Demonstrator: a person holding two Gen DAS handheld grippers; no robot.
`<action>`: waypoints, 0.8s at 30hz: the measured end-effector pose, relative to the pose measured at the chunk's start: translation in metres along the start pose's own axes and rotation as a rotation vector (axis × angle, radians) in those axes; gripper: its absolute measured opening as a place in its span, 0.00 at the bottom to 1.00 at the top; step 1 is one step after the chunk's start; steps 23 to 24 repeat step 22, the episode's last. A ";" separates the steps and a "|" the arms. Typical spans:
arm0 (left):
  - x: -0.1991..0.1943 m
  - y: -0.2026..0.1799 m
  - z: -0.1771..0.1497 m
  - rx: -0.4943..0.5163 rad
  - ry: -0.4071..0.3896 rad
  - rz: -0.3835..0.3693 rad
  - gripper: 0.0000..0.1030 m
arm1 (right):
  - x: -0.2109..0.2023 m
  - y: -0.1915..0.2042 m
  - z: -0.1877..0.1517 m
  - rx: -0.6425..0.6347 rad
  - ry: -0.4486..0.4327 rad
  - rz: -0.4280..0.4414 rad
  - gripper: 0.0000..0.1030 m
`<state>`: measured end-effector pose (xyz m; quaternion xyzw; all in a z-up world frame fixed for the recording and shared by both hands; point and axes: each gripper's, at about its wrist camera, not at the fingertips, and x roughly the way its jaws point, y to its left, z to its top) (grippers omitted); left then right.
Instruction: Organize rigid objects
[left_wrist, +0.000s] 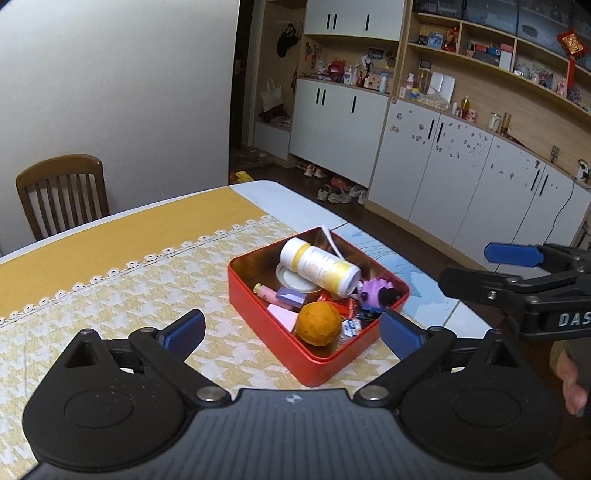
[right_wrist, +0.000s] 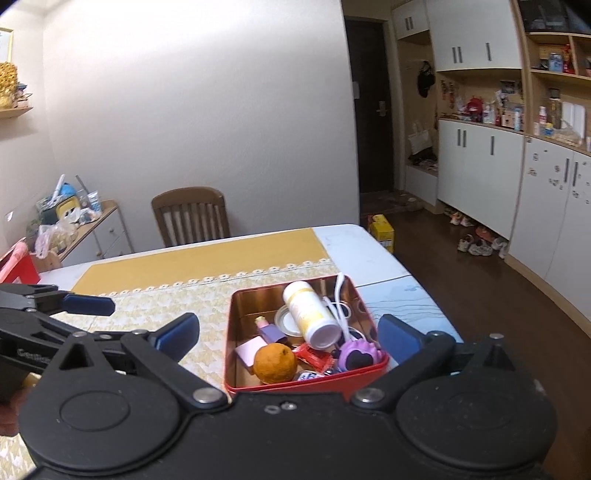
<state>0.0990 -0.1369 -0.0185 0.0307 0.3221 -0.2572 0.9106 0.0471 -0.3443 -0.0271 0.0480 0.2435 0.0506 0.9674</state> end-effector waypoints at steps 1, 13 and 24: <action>-0.002 -0.001 0.000 -0.001 -0.002 -0.008 0.98 | -0.001 0.000 -0.001 0.008 -0.001 -0.007 1.00; -0.010 -0.014 -0.002 0.005 0.002 -0.009 0.99 | -0.014 -0.008 -0.011 0.056 -0.017 -0.033 1.00; -0.009 -0.016 -0.002 0.018 -0.004 0.004 0.99 | -0.016 -0.007 -0.015 0.072 -0.006 -0.038 1.00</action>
